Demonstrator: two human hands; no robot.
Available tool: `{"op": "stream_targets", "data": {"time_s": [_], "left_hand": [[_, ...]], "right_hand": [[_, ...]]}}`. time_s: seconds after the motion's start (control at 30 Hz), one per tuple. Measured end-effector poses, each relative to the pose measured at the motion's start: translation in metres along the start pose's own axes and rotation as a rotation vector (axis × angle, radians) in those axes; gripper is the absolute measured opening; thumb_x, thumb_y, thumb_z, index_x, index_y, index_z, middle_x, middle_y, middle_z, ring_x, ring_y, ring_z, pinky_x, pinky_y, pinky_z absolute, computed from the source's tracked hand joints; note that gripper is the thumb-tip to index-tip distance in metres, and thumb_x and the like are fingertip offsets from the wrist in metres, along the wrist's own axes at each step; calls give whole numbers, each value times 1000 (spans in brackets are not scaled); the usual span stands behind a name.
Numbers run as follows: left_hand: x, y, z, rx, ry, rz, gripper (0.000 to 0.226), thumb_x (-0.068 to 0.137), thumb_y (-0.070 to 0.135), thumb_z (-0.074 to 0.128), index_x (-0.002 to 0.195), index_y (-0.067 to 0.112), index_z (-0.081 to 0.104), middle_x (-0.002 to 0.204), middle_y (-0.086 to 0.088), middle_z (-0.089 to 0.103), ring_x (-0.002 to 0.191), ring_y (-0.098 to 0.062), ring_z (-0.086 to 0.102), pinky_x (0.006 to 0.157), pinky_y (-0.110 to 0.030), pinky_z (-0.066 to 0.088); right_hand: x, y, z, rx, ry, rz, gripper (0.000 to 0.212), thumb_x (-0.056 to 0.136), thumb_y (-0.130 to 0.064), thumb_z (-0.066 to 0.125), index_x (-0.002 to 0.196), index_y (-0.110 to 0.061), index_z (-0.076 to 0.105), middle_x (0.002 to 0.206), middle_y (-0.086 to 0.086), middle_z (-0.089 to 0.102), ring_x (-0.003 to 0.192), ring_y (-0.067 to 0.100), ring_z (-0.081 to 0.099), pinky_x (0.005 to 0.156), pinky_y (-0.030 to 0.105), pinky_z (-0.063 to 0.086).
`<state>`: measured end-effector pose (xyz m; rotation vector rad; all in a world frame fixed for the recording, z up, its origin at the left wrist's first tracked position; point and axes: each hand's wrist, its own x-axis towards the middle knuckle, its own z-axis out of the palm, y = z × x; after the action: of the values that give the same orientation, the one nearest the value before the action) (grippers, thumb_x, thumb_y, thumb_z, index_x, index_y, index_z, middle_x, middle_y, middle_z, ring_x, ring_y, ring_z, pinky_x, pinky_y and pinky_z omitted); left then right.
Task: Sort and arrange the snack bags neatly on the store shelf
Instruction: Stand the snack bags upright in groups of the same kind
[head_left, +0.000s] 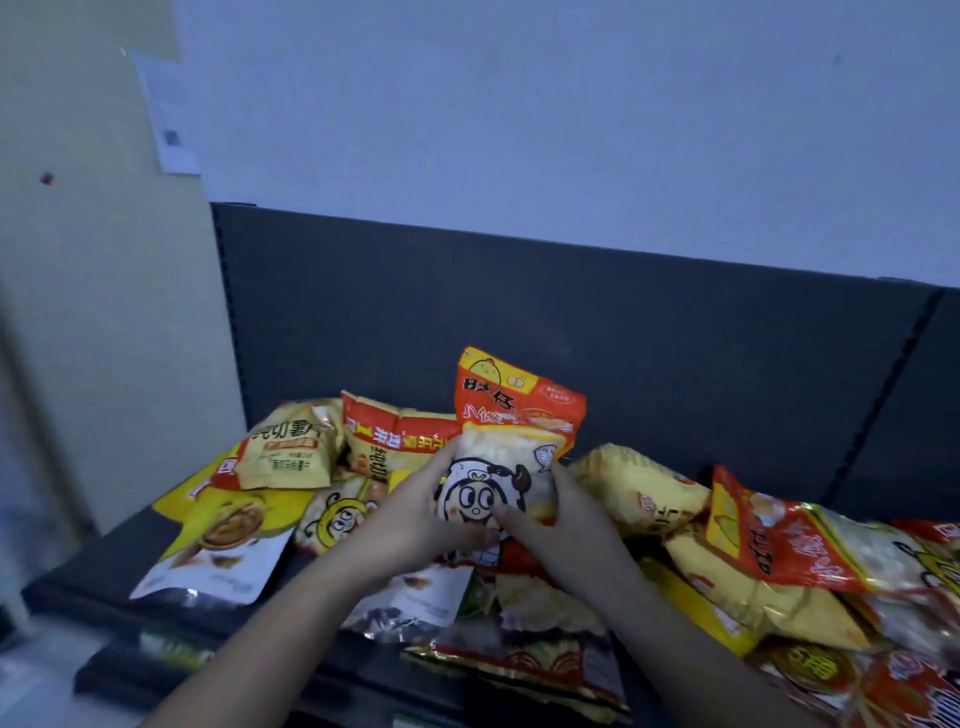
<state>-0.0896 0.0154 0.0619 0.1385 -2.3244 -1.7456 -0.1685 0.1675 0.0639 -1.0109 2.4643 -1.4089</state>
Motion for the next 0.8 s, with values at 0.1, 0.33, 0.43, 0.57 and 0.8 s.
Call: {"op": "stream_targets", "data": {"time_s": [0.1,0.33,0.43,0.57,0.8], "left_hand": [[-10,-26,-39,3,80,-33,85,71,1,79,121,57,40,112,13,66,100,-8,66,83,-33,56],[-16,-103,-94,135,112,-145,77,77,-1,74,127,37,30,119,14,55,105,1,61,73,-6,45],[-14,-141,-101,206,131,-178,92,82,9,71,148,24,8,146,14,30,136,-6,31,87,1,34],[-7,-156,-104,223,129,-180,94,81,8,72,148,28,9,149,11,29,135,0,33,101,-15,39],[1,-121,-72,592,417,-80,66,66,16,70,126,6,45,132,-7,38,127,-29,34,90,-27,34]], "right_hand": [[21,-5,42,41,-77,-34,41,82,-37,69,116,-33,46,108,-21,58,98,-5,56,71,9,45],[47,14,141,-63,-256,-45,84,83,-34,68,147,-24,15,143,-10,34,134,12,35,99,15,38],[43,25,165,-261,-275,-95,96,91,-30,59,148,-25,-18,158,-10,-4,145,13,5,113,27,15],[48,33,171,-238,-299,-102,93,92,-25,58,148,-28,-17,158,-8,-9,146,13,1,115,30,17],[41,45,133,-213,-319,-85,84,85,-44,62,149,-26,11,148,-8,26,135,14,27,111,34,32]]}}
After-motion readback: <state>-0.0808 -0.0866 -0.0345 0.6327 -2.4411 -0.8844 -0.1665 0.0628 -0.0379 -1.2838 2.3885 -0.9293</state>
